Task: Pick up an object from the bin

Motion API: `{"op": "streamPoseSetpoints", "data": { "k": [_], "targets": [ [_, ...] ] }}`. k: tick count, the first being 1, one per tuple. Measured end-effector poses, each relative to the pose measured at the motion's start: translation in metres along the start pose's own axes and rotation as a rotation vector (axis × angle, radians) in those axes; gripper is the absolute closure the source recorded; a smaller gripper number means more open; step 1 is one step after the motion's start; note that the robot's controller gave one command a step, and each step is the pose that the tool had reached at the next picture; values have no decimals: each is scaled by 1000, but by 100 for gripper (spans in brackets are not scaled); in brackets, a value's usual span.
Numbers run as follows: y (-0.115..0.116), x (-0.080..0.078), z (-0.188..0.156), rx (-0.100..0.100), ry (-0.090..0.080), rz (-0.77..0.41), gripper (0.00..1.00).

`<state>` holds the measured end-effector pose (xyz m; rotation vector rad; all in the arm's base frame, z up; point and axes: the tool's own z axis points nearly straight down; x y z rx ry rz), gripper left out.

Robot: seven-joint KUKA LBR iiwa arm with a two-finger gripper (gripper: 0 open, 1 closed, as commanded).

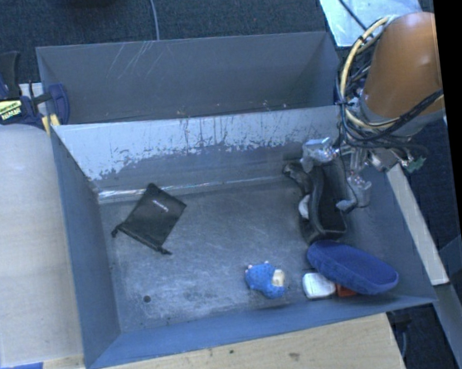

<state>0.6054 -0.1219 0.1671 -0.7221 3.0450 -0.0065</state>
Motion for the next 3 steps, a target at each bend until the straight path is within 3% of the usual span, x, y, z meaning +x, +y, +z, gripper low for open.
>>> {"op": "streamPoseSetpoints", "data": {
  "k": [1, 2, 3],
  "targets": [
    [-15, 6, -20, -2, 4, 90, 100],
    [-14, 7, -19, -4, 6, 91, 0],
    [25, 38, 84, -5, 5, 51, 0]
  ]
}}
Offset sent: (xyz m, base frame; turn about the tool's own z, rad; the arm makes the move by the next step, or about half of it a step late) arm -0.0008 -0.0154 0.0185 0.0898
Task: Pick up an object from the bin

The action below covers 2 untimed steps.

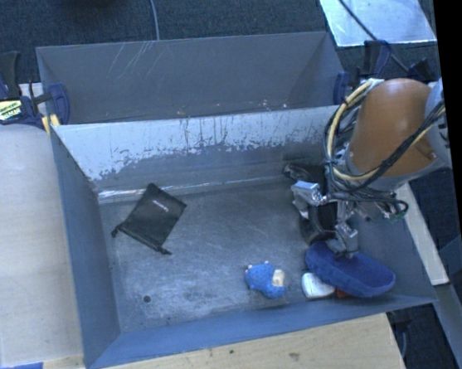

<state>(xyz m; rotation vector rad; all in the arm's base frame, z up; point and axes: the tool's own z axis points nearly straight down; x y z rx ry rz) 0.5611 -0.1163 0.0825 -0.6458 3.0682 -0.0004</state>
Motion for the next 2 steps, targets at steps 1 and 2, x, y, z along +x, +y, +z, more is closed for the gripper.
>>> {"op": "streamPoseSetpoints", "data": {
  "k": [1, 2],
  "targets": [
    [0, -4, -7, 1, -7, -2, 100],
    [-47, -39, -114, -2, 14, -91, 100]
  ]
}}
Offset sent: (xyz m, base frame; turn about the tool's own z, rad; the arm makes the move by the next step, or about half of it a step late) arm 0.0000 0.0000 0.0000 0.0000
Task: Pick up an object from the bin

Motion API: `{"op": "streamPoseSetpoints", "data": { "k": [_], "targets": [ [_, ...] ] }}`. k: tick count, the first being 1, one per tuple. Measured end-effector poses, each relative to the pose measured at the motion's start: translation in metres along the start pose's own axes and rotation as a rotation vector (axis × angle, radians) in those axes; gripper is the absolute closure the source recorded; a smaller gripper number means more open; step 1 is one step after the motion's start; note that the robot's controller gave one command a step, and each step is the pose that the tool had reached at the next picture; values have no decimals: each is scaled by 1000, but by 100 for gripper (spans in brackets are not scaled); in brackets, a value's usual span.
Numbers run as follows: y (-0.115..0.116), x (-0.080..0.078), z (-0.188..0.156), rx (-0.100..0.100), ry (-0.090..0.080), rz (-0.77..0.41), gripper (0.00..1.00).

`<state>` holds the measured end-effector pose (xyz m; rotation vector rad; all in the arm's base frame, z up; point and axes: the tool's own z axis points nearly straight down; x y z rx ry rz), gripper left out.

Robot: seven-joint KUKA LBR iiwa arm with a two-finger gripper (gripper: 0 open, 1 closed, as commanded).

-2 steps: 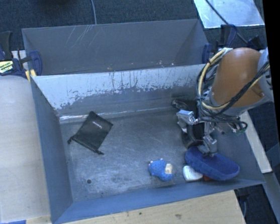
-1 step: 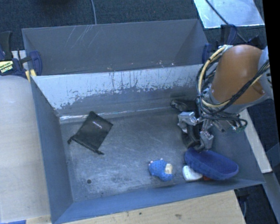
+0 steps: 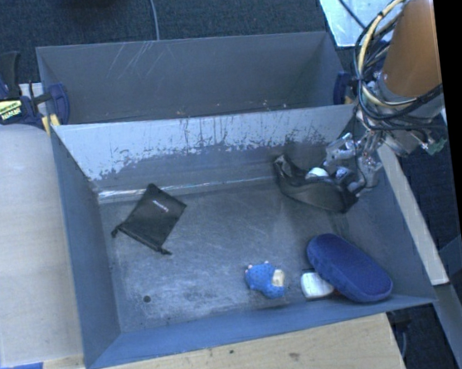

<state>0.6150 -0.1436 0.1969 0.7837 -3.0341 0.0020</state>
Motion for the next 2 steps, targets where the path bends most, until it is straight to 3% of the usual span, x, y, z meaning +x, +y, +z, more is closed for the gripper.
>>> {"op": "streamPoseSetpoints", "data": {
  "k": [1, 2],
  "targets": [
    [36, 18, -119, 3, -11, -143, 100],
    [22, 20, -90, -4, -3, -128, 100]
  ]
}}
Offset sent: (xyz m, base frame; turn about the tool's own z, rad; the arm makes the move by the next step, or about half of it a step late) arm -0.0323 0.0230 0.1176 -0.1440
